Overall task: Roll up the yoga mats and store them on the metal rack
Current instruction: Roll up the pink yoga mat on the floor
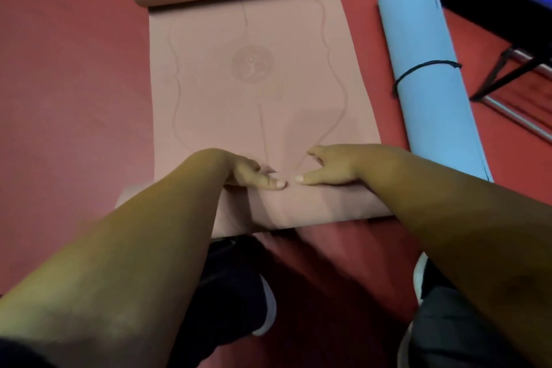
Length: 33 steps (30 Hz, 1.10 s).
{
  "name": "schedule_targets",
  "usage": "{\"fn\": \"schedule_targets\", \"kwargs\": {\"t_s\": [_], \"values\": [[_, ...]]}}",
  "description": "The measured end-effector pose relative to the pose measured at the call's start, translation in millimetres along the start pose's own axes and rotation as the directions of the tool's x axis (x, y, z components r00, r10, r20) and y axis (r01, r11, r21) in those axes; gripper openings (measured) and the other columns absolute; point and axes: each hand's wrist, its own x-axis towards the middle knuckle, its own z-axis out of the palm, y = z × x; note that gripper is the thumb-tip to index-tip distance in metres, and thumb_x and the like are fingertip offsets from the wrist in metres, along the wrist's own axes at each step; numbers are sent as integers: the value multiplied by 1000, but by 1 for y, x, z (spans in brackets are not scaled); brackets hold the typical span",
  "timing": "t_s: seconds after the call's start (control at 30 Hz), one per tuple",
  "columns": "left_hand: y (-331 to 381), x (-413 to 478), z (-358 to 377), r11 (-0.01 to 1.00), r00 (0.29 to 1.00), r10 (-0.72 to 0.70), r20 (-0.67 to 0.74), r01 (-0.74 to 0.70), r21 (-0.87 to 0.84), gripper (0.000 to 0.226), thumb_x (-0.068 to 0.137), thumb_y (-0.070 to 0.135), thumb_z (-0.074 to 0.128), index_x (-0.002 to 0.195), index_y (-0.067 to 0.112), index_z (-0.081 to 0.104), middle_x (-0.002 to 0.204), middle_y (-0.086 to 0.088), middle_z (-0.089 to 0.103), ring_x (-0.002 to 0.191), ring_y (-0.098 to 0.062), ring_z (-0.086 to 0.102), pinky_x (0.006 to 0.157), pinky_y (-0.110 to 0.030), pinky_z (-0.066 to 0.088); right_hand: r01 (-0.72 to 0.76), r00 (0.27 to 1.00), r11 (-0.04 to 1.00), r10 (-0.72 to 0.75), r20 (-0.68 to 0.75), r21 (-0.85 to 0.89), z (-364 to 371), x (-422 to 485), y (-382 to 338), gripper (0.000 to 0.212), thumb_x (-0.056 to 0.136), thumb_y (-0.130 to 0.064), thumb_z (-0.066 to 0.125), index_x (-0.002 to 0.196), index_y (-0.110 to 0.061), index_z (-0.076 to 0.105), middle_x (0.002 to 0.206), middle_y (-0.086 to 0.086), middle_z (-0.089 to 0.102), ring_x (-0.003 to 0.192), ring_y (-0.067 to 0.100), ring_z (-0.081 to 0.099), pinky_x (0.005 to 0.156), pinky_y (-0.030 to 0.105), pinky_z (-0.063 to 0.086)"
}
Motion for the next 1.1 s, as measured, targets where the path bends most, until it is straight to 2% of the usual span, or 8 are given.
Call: {"fn": "schedule_targets", "kwargs": {"t_s": [0.1,0.23,0.4,0.5,0.57,0.73,0.9,1.1], "values": [[-2,-25,25,981,999,-30,-23,33,189,120,49,81,93,148,20,60,144,3,63,130,-23,60,117,-36,44,-10,997,974,26,67,-226,16,-29,-10,141,49,-100,65,169,-42,19,172,-3,36,155,32,32,123,56,34],[33,-71,56,959,986,90,-144,-47,279,85,62,53,101,133,20,66,124,3,70,108,-21,64,93,-27,50,-38,997,919,61,45,-393,25,-78,-31,120,66,-83,78,167,-45,23,164,7,37,148,38,31,117,58,39],[59,-146,27,902,960,158,-232,-45,430,76,49,45,107,109,17,72,100,3,76,89,-20,71,73,-23,57,-43,998,973,32,-49,-227,-13,-155,-46,113,67,-66,92,157,-30,34,152,9,52,125,33,56,108,44,47],[71,-202,2,916,957,176,-232,-73,394,44,71,11,96,106,14,70,85,3,73,72,-17,69,51,-17,47,-45,992,987,26,-125,-156,-40,-212,-59,119,64,-69,92,158,-28,32,145,6,58,116,28,58,101,39,48],[76,-246,-7,924,960,156,-232,-58,379,46,69,3,93,109,8,72,80,-2,77,63,-14,72,53,-19,51,-20,982,990,-7,-187,-140,-54,-249,-71,126,63,-74,90,164,-28,31,152,6,57,128,28,59,108,39,48],[88,-346,0,861,929,160,-335,34,507,66,34,36,86,97,14,84,87,-5,78,81,-23,69,69,-27,52,49,956,994,-74,-284,-93,-70,-331,-100,113,75,-68,86,166,-21,36,169,3,40,150,25,43,122,38,36],[82,-405,28,761,774,330,-541,121,637,46,66,30,88,104,20,62,100,-4,68,92,-28,64,77,-36,52,48,910,995,-82,-407,-93,-64,-392,-119,88,73,-61,89,142,-25,49,129,3,63,113,27,64,105,45,54],[48,-428,73,752,626,447,-639,125,647,38,72,45,82,97,29,57,94,4,65,86,-25,58,72,-35,46,113,814,988,-155,-560,-108,-22,-420,-124,94,77,-56,89,156,-23,49,146,7,59,128,28,58,101,33,48]]}}
